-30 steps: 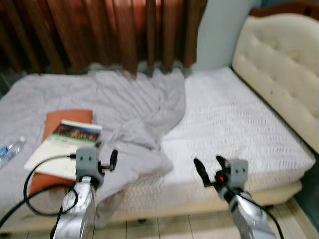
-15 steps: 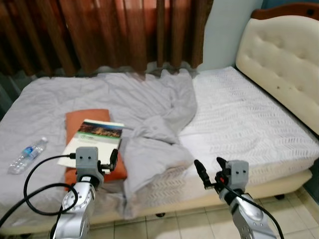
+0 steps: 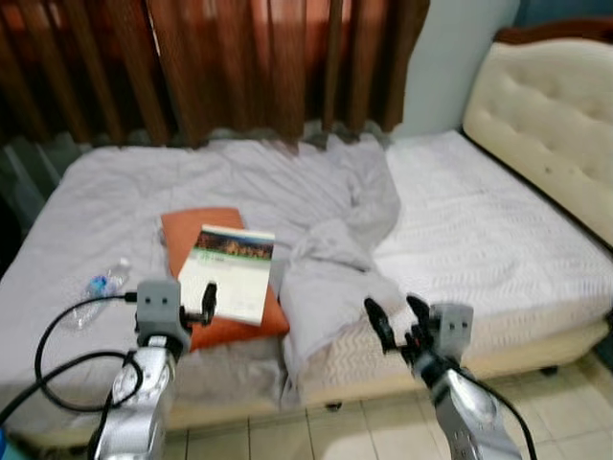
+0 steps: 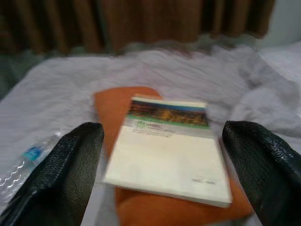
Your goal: Clean up the room
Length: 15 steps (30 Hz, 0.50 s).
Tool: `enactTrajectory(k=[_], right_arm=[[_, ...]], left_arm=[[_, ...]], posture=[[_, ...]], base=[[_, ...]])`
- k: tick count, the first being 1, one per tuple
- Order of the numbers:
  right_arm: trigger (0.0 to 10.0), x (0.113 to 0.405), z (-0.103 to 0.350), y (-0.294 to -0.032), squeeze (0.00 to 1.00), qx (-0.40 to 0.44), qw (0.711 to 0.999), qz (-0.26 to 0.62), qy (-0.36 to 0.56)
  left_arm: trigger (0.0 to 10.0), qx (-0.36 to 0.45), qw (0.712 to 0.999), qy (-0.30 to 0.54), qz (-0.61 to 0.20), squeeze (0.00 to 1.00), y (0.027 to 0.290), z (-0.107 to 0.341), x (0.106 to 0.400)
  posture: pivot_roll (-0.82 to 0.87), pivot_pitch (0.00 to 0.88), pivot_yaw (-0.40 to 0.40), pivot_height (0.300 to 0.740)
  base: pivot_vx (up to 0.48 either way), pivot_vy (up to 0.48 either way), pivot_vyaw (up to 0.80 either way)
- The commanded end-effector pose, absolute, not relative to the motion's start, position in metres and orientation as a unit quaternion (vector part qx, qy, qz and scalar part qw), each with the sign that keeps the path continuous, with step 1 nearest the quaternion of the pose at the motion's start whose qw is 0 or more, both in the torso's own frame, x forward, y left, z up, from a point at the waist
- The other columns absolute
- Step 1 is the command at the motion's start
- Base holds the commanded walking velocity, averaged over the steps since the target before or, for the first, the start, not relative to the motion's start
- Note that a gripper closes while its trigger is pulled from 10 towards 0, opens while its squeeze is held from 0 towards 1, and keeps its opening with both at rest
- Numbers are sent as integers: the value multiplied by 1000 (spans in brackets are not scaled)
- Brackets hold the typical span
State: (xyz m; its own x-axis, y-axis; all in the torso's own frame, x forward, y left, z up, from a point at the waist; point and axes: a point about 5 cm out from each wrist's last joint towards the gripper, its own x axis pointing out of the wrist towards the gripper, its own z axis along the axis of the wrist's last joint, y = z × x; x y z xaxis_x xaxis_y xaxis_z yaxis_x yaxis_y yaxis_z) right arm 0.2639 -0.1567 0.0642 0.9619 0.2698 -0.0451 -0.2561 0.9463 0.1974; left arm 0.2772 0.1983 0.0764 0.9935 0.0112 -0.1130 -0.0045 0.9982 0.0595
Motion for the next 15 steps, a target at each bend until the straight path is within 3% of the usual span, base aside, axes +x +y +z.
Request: enactTrajectory(k=[1, 15], right_arm=[[10000, 264, 62, -156, 0, 95, 986, 135, 39], [10000, 265, 60, -154, 0, 89, 984, 148, 48]], left_arm=[[10000, 38, 998, 54, 3, 0, 201, 80, 281], [10000, 34, 997, 50, 36, 0, 210, 81, 280]], posture=[[-11, 0, -1, 740], [-2, 0, -12, 740]], base=[[465, 0, 0], [463, 0, 0]])
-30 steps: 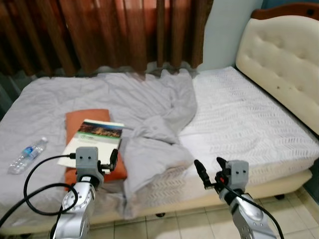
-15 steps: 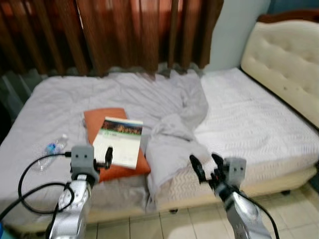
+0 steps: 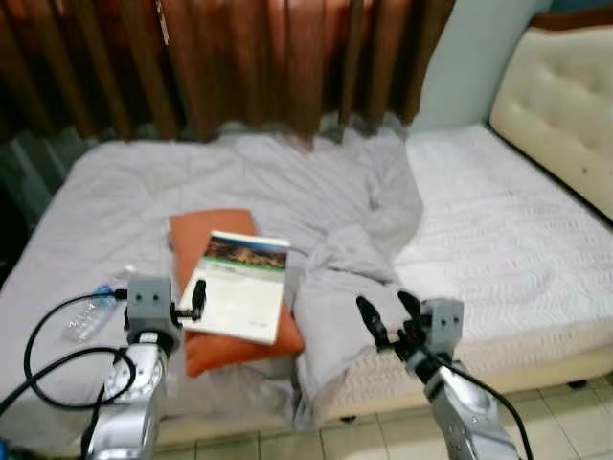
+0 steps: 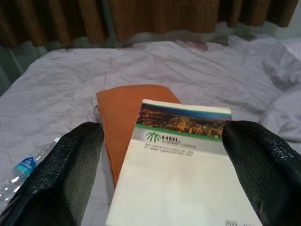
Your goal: Clean up the room
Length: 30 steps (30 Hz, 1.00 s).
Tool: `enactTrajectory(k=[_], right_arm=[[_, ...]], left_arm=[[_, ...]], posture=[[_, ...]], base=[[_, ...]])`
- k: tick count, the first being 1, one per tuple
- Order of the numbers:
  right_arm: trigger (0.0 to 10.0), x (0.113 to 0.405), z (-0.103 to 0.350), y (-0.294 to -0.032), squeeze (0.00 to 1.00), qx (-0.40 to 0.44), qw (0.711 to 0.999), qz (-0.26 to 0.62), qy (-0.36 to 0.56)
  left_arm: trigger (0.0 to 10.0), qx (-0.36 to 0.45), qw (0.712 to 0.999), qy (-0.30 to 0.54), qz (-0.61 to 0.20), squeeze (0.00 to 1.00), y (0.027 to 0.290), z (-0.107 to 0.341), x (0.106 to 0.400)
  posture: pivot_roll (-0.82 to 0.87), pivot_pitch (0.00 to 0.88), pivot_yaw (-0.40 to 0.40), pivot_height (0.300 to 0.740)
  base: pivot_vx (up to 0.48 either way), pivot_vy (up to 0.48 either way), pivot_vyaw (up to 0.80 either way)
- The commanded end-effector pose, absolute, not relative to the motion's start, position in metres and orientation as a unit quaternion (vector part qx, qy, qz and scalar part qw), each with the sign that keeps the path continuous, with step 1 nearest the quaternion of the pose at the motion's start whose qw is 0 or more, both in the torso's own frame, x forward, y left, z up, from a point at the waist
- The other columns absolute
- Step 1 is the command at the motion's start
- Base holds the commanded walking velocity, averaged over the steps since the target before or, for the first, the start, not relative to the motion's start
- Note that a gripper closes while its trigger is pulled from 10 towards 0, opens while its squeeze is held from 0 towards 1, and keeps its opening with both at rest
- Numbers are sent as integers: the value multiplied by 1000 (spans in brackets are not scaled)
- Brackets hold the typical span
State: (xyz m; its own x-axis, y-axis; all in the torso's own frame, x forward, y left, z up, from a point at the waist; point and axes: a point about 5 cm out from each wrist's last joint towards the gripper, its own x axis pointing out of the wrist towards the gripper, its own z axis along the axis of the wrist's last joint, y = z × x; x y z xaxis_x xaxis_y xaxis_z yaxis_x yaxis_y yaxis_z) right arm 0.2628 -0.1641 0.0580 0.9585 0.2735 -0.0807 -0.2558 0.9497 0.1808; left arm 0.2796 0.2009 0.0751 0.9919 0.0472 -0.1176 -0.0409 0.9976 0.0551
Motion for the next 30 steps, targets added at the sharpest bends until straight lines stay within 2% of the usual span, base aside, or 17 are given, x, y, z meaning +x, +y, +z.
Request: enactTrajectory(k=[1, 10, 11, 13, 15, 17, 18, 20, 23, 24, 26, 27, 30], right_arm=[[10000, 265, 60, -154, 0, 89, 983, 150, 49], [10000, 264, 58, -147, 0, 91, 980, 166, 57], [10000, 273, 56, -135, 0, 109, 975, 181, 73], [10000, 277, 55, -129, 0, 118, 971, 188, 84], [10000, 288, 51, -118, 0, 159, 964, 186, 105], [10000, 296, 53, -108, 0, 187, 958, 188, 112], [10000, 296, 53, -108, 0, 187, 958, 188, 112], [10000, 303, 53, -98, 0, 210, 951, 188, 125], [10000, 307, 55, -84, 0, 252, 937, 201, 136], [10000, 307, 55, -84, 0, 252, 937, 201, 136], [10000, 307, 63, -74, 0, 287, 924, 218, 130], [10000, 307, 63, -74, 0, 287, 924, 218, 130], [10000, 309, 63, -61, 0, 352, 906, 195, 131]], left_arm=[[10000, 33, 997, 50, 37, 0, 211, 81, 280], [10000, 21, 997, 64, 39, 0, 207, 74, 270], [10000, 43, 995, 76, 44, 0, 209, 71, 275], [10000, 50, 995, 80, 43, 0, 210, 71, 278], [10000, 56, 994, 88, 43, 0, 219, 72, 289], [10000, 43, 994, 101, 22, 0, 223, 72, 301], [10000, 43, 994, 101, 22, 0, 223, 72, 301], [10000, 55, 992, 117, 4, 0, 227, 70, 316], [10000, 65, 989, 132, 31, 0, 243, 74, 329], [10000, 65, 989, 132, 31, 0, 243, 74, 329], [10000, 56, 988, 131, 53, 0, 256, 79, 332], [10000, 56, 988, 131, 53, 0, 256, 79, 332], [10000, 33, 988, 127, 84, 0, 269, 84, 336]], posture=[[-2, 0, -13, 740], [-2, 0, -14, 740], [-3, 0, -16, 740], [-1, 0, -19, 740], [13, 49, -30, 740], [27, 132, -41, 740], [27, 132, -41, 740], [29, 248, -65, 740], [15, 389, -64, 740], [15, 389, -64, 740], [-14, 483, -74, 740], [-14, 483, -74, 740], [-23, 563, -78, 740]], base=[[461, 0, 0], [431, 115, 0], [428, 0, 0], [343, 0, 0], [0, 0, 0], [0, 0, 0], [0, 0, 0], [0, 0, 0], [0, 0, 0], [0, 0, 0], [0, 0, 0], [0, 0, 0], [0, 0, 0]])
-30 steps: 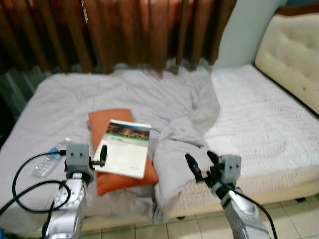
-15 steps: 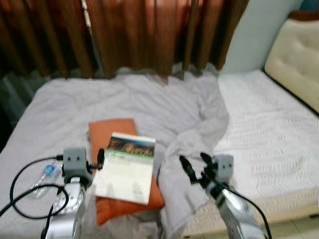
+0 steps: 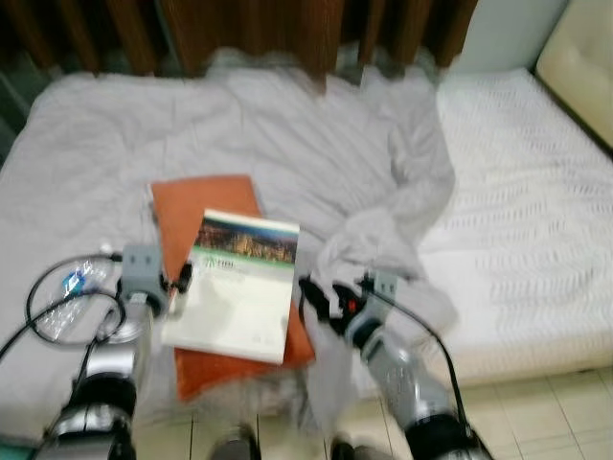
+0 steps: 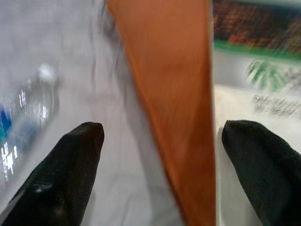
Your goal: Clean up the room
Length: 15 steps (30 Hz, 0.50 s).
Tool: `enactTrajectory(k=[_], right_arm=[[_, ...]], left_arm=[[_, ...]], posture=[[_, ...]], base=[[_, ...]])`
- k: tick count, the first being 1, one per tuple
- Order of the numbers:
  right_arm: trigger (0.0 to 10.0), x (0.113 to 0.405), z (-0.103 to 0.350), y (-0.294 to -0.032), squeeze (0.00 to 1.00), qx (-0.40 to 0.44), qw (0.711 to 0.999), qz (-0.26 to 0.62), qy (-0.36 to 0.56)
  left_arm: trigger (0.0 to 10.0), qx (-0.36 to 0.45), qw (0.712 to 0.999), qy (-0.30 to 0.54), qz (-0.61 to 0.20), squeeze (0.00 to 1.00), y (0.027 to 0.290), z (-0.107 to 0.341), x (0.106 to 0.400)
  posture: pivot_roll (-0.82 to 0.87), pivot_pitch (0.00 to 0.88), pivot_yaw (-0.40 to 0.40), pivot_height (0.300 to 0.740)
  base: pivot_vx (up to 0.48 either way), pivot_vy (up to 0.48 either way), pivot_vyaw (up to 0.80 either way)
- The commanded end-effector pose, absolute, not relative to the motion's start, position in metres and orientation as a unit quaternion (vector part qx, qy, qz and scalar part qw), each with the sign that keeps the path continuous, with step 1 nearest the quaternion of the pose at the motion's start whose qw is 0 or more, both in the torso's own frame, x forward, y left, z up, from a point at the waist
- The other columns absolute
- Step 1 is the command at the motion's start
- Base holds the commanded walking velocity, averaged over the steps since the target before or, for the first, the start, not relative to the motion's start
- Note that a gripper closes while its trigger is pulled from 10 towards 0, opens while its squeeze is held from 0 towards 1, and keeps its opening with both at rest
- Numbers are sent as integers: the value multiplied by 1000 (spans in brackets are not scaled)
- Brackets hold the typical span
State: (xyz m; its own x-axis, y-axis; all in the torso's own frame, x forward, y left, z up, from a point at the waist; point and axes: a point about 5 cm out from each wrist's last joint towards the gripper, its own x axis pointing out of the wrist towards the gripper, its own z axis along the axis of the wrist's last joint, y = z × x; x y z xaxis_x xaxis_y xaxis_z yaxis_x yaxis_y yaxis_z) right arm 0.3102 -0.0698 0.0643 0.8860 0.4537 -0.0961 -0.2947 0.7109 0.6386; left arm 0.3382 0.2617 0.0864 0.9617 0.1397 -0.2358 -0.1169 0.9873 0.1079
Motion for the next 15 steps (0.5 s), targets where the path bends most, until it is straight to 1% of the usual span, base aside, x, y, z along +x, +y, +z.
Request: enactTrajectory(k=[1, 3, 6, 7, 9, 12, 15], right_arm=[[10000, 310, 63, -58, 0, 357, 906, 189, 128], [10000, 312, 67, -53, 0, 385, 898, 177, 116], [10000, 313, 73, -48, 0, 408, 890, 171, 108], [10000, 313, 73, -48, 0, 408, 890, 171, 108], [10000, 317, 85, -43, 0, 422, 884, 181, 90], [10000, 320, 100, -39, 0, 422, 881, 201, 69], [10000, 321, 105, -38, 0, 421, 881, 206, 60]], left_arm=[[10000, 24, 988, 123, 86, 0, 270, 85, 337], [10000, -2, 990, 108, 87, 0, 274, 90, 339], [10000, -25, 992, 91, 85, 0, 277, 95, 340], [10000, -25, 992, 91, 85, 0, 277, 95, 340], [10000, -24, 996, 52, 71, 0, 278, 109, 344], [10000, -18, 998, 8, 53, 0, 277, 128, 349], [10000, -12, 999, -17, 43, 0, 276, 137, 351]], posture=[[-24, 572, -79, 740], [-32, 604, -78, 740], [-44, 618, -84, 740], [-44, 618, -84, 740], [-39, 608, -83, 740], [-31, 590, -80, 740], [-28, 586, -79, 740]], base=[[0, 0, 0], [0, 0, 0], [0, 0, 0], [0, 0, 0], [0, 0, 0], [0, 0, 0], [0, 0, 0]])
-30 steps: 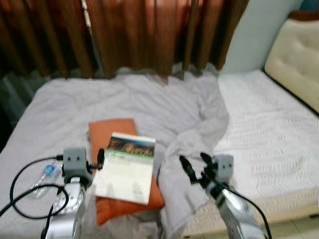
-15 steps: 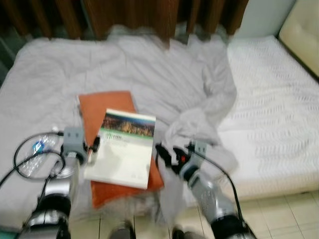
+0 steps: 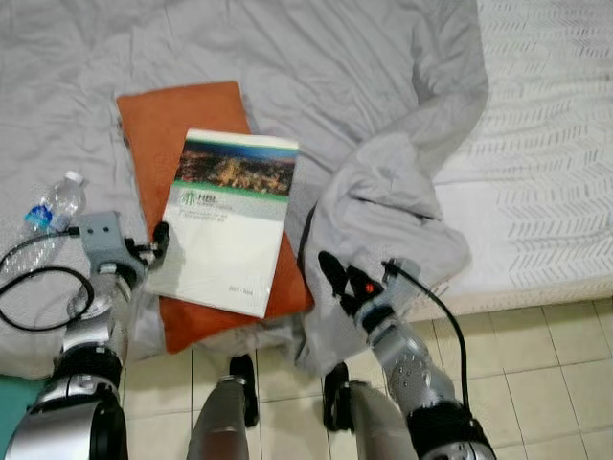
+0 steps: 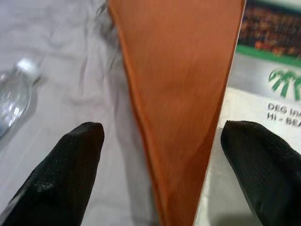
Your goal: Clean up the room
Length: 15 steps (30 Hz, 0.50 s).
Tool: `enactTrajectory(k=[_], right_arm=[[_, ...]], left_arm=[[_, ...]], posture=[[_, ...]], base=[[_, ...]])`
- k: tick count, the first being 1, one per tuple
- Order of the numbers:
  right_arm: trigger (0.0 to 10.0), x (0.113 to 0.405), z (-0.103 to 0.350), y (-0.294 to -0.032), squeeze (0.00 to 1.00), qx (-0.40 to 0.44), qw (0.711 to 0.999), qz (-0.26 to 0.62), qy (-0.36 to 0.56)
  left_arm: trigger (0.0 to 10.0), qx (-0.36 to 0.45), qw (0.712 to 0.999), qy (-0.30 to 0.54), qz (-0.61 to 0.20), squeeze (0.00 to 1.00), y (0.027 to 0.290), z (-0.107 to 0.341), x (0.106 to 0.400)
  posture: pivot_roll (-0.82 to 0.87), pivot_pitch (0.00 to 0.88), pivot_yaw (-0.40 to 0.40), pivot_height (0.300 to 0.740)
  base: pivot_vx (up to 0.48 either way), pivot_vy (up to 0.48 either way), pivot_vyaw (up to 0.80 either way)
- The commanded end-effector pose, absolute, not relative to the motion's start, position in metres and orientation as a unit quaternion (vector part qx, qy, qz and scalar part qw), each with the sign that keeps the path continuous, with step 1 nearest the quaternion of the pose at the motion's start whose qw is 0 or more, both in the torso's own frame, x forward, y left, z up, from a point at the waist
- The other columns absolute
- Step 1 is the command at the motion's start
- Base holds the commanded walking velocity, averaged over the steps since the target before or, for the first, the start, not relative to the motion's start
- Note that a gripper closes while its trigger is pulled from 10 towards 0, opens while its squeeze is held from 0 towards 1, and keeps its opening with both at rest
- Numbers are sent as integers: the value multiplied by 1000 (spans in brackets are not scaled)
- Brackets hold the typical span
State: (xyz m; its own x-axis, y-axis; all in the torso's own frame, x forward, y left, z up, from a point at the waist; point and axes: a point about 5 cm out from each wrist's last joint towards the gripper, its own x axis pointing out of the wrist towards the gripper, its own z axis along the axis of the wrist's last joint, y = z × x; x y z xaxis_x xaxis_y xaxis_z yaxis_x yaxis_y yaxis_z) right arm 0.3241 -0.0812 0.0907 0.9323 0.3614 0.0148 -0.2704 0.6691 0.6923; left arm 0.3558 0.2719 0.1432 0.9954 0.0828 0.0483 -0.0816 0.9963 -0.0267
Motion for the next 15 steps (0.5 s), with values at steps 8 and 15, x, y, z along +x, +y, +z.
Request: enactTrajectory(k=[8, 15], right_arm=[[10000, 324, 120, -33, 0, 423, 873, 237, 44], [10000, 321, 117, -33, 0, 414, 874, 247, 59]], left_arm=[[10000, -112, 993, -47, -1, 0, 266, 150, 354], [10000, -225, 974, 1, -12, 0, 259, 128, 355]], posture=[[-25, 587, -79, 740], [-50, 601, -89, 740]], base=[[0, 0, 0], [0, 0, 0]])
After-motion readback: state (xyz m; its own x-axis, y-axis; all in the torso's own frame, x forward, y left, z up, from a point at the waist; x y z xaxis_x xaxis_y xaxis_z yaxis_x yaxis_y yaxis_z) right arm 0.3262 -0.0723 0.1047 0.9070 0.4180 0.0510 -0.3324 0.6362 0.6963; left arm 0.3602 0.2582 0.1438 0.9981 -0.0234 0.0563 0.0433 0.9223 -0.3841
